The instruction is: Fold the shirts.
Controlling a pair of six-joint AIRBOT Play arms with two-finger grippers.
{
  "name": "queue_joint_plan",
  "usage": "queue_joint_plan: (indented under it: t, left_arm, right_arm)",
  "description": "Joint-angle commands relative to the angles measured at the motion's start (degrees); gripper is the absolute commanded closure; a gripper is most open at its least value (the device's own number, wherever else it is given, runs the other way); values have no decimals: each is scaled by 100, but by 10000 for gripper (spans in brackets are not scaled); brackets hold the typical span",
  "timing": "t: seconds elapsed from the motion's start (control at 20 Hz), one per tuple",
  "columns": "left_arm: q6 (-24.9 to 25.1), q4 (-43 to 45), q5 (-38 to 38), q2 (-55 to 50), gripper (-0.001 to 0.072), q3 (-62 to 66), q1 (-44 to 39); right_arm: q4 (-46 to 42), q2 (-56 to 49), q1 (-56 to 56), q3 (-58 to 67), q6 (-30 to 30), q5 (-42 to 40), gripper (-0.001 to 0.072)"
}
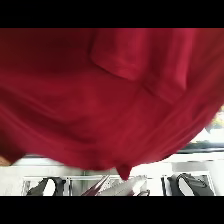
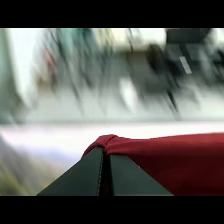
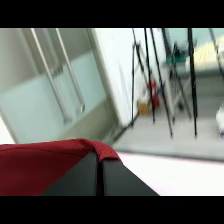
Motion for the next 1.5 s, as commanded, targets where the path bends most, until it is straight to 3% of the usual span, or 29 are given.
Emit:
queue_joint_plan:
  t: [0.0,0.1,0.3,0.55,0.7,0.75,0.8,0.85,1.0,1.1,1.25,1.45]
  left_arm:
    - [278,-227,634,-931,692,-1023,-772]
    - [557,-219,358,-1725,692,-1635,-1416]
    - [566,483,-629,-3600,692,-2109,-2221]
    - [446,664,-514,-5744,692,-1349,-2376]
    - [323,664,-304,-6422,691,-570,-2371]
    - [326,680,-98,-6546,592,-299,-2361]
    - [323,678,184,-6634,199,9,-2339]
    - [260,732,461,-6682,0,321,-2262]
    - [-249,1447,1751,-6682,-2,1335,-1895]
    - [-522,1231,2092,-6341,-2,1102,-1379]
    - [-562,1023,2225,-5407,-1,-872,-678]
    - [76,1016,1797,-4205,-1,-4124,-39]
  right_arm:
    - [-149,-1038,435,-551,-9,-457,688]
    - [-466,-1589,813,-1198,-44,-50,689]
    - [-752,-2905,1071,-1919,-39,872,689]
    - [-297,-4369,1147,-1919,-42,1353,689]
    - [-197,-4656,1143,-1919,-42,1451,680]
    - [-201,-4649,1113,-1915,-44,1366,669]
    - [-219,-4610,1034,-1886,-52,1196,539]
    - [-214,-4524,898,-1856,-190,885,382]
    - [-254,-4107,186,-1797,-297,-627,376]
    - [-651,-3694,-337,-1917,-275,-1606,376]
    - [-1644,-2695,-868,-3134,-291,-2048,376]
    - [-2015,-1541,-1626,-5213,-297,-1453,341]
